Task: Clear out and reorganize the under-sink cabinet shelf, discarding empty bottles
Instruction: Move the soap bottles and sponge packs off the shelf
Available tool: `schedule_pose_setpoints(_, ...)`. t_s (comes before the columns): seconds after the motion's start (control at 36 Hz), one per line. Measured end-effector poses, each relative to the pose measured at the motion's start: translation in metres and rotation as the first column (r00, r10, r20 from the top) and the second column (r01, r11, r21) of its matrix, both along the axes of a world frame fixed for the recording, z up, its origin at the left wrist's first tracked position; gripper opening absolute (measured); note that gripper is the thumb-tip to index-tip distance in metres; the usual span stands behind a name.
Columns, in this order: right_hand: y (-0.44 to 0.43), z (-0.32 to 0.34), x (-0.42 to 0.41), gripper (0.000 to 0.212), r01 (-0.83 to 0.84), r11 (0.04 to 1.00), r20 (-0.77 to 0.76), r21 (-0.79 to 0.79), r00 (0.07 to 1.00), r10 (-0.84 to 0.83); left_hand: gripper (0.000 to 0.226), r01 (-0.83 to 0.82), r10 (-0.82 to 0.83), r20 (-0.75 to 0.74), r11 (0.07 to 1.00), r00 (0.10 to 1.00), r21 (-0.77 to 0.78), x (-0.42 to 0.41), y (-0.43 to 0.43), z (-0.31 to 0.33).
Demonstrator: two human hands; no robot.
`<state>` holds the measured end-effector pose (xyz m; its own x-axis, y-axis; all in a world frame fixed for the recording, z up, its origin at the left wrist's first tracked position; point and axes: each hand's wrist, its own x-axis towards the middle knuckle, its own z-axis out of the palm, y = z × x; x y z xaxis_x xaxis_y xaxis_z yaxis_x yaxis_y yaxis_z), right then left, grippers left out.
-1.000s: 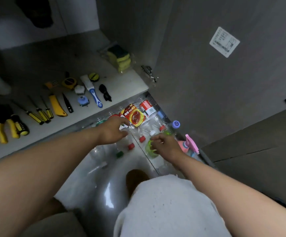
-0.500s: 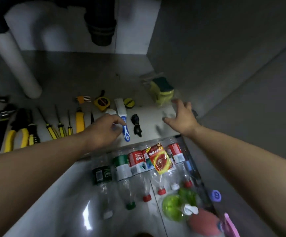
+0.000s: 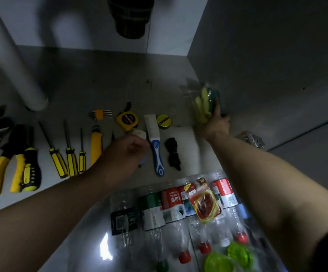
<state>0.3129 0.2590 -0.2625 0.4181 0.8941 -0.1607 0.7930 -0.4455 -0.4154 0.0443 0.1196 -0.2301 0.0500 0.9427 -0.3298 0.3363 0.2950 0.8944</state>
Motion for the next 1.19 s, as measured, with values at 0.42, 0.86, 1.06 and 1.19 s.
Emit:
schedule_pose_setpoints(0.42,-0.063,0.023,0.000,0.065,0.156,0.951,-0.291,0.267,0.954,-0.075,0.018,0.056,-0.061,-0.056,0.995,0.997,-0.078,0.023,-0.014,0.035)
schedule_pose_setpoints(0.86,-0.238,0.199,-0.058,0.076,-0.242,0.929,-0.801,0.278,0.475,0.364,0.104,-0.038,0.023,0.349,0.999,0.937,0.036,0.042,-0.098,0.204)
schedule_pose_setpoints(1.06,-0.307,0.288,-0.089,0.041,-0.362,0.887,-0.822,0.286,0.383,0.421,0.079,-0.162,0.116,0.428,0.984,0.896,0.074,0.015,-0.156,0.272)
schedule_pose_setpoints(1.19,-0.329,0.320,-0.104,0.036,-0.207,0.904,-0.847,0.373,0.322,0.423,0.052,-0.146,0.128,0.509,0.989,0.851,-0.005,0.000,-0.189,0.293)
